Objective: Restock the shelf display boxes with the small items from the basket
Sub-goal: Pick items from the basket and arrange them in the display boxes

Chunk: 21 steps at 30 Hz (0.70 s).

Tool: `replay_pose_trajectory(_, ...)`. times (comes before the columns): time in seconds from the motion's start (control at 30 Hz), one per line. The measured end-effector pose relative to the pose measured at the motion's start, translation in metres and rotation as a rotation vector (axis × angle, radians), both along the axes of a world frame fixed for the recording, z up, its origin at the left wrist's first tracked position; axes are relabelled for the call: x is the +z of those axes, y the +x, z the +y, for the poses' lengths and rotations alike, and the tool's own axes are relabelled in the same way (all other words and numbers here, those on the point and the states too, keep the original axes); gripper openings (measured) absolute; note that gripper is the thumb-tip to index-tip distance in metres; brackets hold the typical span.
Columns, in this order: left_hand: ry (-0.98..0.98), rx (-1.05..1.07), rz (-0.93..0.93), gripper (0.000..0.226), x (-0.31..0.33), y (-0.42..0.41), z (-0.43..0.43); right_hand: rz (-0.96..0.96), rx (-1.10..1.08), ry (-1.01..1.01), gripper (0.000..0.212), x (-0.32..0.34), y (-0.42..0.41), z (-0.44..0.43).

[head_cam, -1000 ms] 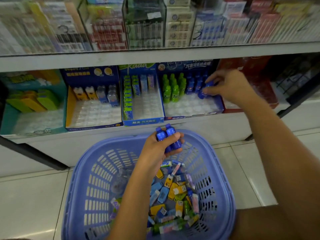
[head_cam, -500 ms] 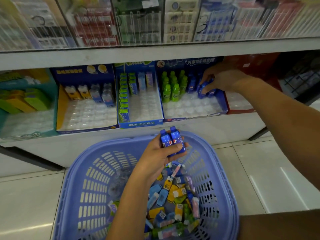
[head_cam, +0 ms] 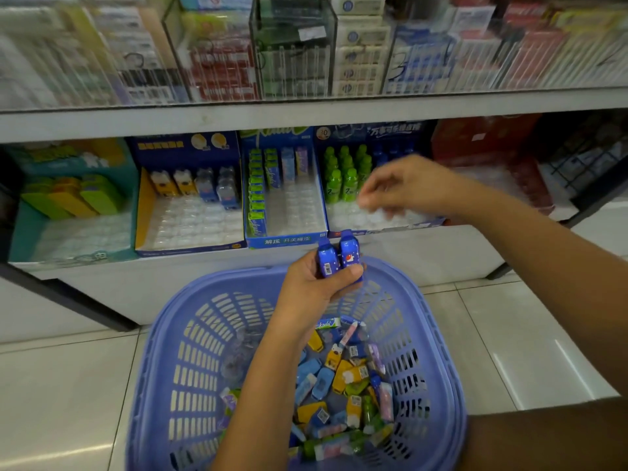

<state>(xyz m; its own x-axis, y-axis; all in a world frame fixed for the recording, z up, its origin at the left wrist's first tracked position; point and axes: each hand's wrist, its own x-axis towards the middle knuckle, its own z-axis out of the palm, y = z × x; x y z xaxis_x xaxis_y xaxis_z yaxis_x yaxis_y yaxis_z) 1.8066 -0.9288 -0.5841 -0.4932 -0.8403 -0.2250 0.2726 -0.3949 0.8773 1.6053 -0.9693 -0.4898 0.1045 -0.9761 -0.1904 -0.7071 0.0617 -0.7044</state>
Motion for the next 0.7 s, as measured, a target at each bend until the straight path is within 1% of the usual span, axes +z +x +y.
replay_pose_trajectory(0.07, -0.08, 0.088, -0.12, 0.025, 0.002, -0.001, 0.001, -0.059, 0.127, 0.18, 0.03, 0.002, 0.02, 0.017)
replay_pose_trajectory(0.1, -0.145, 0.125, -0.205, 0.026, 0.003, -0.001, 0.001, -0.051, 0.134, 0.205, 0.033, 0.0, 0.027, 0.021)
replay_pose_trajectory(0.17, -0.265, 0.166, -0.335, 0.026, 0.004, 0.0, 0.001, -0.026, 0.078, 0.156, 0.035, -0.007, 0.035, 0.024)
replay_pose_trajectory(0.27, -0.309, 0.183, -0.353, 0.024, 0.005, -0.003, 0.003, -0.029, 0.026, 0.093, 0.026, -0.009, 0.034, 0.025)
replay_pose_trajectory(0.3, -0.285, 0.187, -0.341, 0.023, 0.005, -0.004, 0.004, -0.045, -0.005, 0.07, 0.025, -0.007, 0.028, 0.023)
replay_pose_trajectory(0.37, -0.192, 0.181, -0.276, 0.019, 0.004, -0.006, 0.006, -0.049, -0.116, -0.04, 0.025, -0.002, 0.008, 0.016)
replay_pose_trajectory(0.4, -0.146, 0.164, -0.236, 0.016, 0.004, -0.006, 0.006, -0.013, -0.177, -0.114, 0.025, -0.001, -0.005, 0.01)
replay_pose_trajectory(0.47, -0.094, 0.108, -0.198, 0.012, 0.004, -0.005, 0.007, 0.128, -0.254, -0.221, 0.028, -0.001, -0.03, -0.005)
replay_pose_trajectory(0.53, -0.077, 0.054, -0.208, 0.013, 0.005, -0.005, 0.007, 0.31, -0.264, -0.248, 0.033, -0.007, -0.049, -0.021)
replay_pose_trajectory(0.6, -0.092, 0.011, -0.258, 0.026, 0.006, -0.007, 0.008, 0.396, -0.24, -0.236, 0.036, -0.015, -0.059, -0.036)
replay_pose_trajectory(0.7, -0.151, -0.035, -0.38, 0.047, 0.003, -0.008, 0.006, 0.425, -0.186, -0.194, 0.035, -0.026, -0.062, -0.051)
